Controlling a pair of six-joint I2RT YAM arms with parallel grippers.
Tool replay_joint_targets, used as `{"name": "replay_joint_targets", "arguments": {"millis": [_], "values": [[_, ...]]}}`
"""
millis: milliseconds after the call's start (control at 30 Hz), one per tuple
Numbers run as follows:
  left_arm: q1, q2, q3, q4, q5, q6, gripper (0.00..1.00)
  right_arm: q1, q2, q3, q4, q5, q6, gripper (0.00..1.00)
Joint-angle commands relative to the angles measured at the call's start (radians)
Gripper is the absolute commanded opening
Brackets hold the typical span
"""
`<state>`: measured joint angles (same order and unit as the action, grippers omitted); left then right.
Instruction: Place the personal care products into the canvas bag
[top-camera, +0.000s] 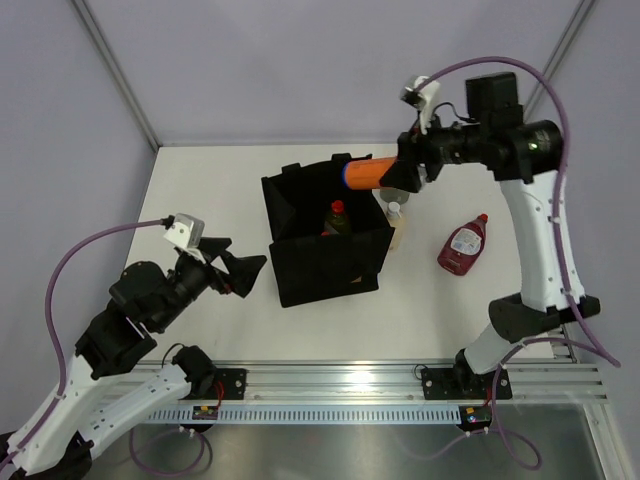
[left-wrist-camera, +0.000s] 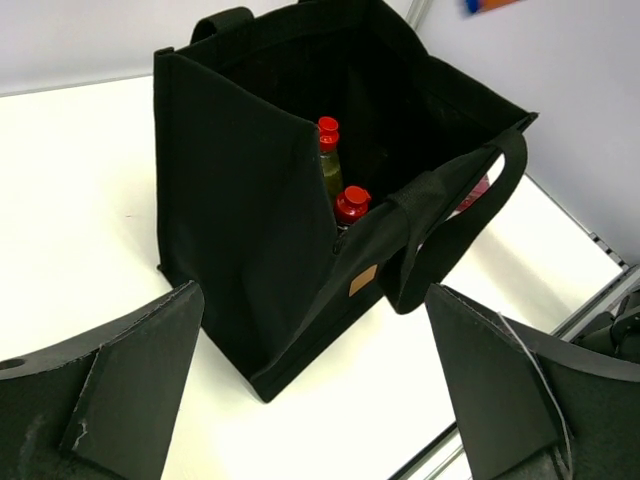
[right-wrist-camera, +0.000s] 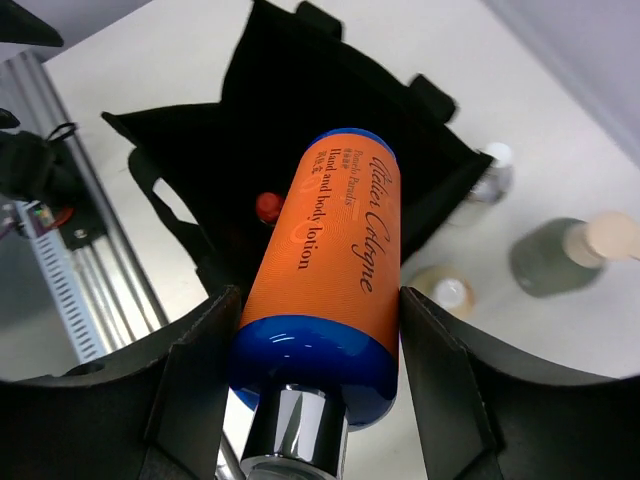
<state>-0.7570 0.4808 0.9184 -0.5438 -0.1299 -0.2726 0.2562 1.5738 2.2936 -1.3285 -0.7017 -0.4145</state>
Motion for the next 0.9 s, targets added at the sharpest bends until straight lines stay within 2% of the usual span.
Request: {"name": "replay_joint_targets", "arguments": {"millis": [0, 100, 167, 300, 400, 533, 733, 767, 867], "values": [[0.004, 0.016, 0.056, 0.024, -0.011, -0.016, 0.99, 0.106, 0.089, 0.073, 0.141, -0.075, 0.083, 0.00], [0.002, 0.019, 0.069, 0.007, -0.028, -0.014, 0.99, 0.172, 0.185, 0.079, 0.166, -0.033, 0.082, 0.00], [0.002, 0.019, 0.066, 0.005, -0.039, -0.014, 0.99, 0.205, 0.238, 0.075, 0.167, 0.060, 0.053, 0.00], [0.002, 0.022, 0.047, 0.015, -0.043, -0.010, 0.99, 0.284, 0.342, 0.136, 0.082, 0.198, -0.047, 0.00], [0.002, 0.036, 0.030, 0.031, -0.036, -0.005, 0.99, 0.343, 0.408, 0.129, 0.081, 0.264, -0.075, 0.00], [0.002, 0.039, -0.001, 0.077, 0.006, -0.002, 0.99, 0.397, 0.437, 0.058, 0.166, 0.288, -0.050, 0.00], [0.002, 0.039, -0.015, 0.081, 0.023, 0.021, 0.99, 0.413, 0.503, -0.022, 0.244, 0.301, 0.002, 0.01], [0.002, 0.036, -0.015, 0.081, 0.021, 0.026, 0.99, 0.413, 0.506, -0.067, 0.273, 0.306, 0.006, 0.04], [0.002, 0.032, -0.021, 0.081, 0.016, 0.030, 0.99, 0.414, 0.494, -0.182, 0.328, 0.301, 0.000, 0.27]]}}
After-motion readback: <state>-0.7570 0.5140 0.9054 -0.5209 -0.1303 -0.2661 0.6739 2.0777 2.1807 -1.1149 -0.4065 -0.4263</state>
